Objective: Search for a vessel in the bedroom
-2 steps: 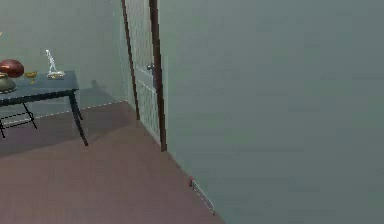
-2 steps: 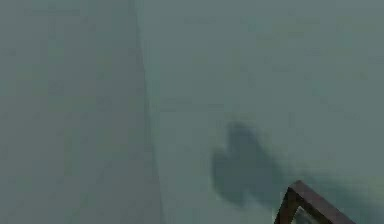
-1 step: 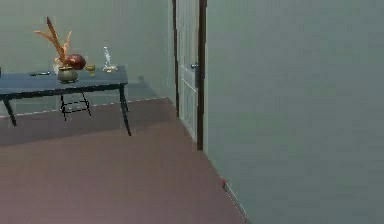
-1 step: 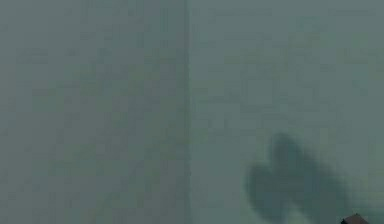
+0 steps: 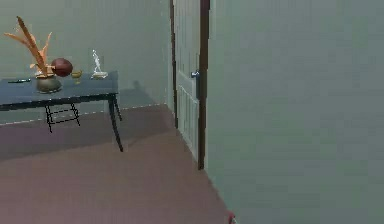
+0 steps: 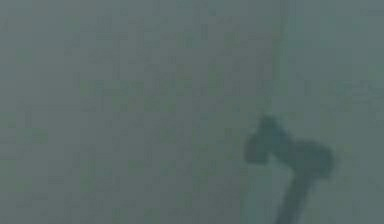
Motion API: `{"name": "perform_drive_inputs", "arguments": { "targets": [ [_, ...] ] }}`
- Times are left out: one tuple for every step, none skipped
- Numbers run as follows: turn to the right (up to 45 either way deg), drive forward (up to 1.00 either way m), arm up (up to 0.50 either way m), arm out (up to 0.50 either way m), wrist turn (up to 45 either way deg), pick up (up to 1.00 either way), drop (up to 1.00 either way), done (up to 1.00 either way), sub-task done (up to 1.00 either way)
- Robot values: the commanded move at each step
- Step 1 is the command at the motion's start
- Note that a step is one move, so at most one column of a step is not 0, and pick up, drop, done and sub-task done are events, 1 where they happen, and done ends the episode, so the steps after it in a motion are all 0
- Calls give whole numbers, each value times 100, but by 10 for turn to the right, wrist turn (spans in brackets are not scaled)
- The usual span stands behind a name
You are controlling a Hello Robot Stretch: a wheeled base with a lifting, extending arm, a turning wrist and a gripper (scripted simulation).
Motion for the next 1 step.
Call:
{"name": "perform_drive_inputs", "arguments": {
  "targets": [
    [-450, 0, 0, 0, 0, 0, 0, 0, 0]
  ]
}}
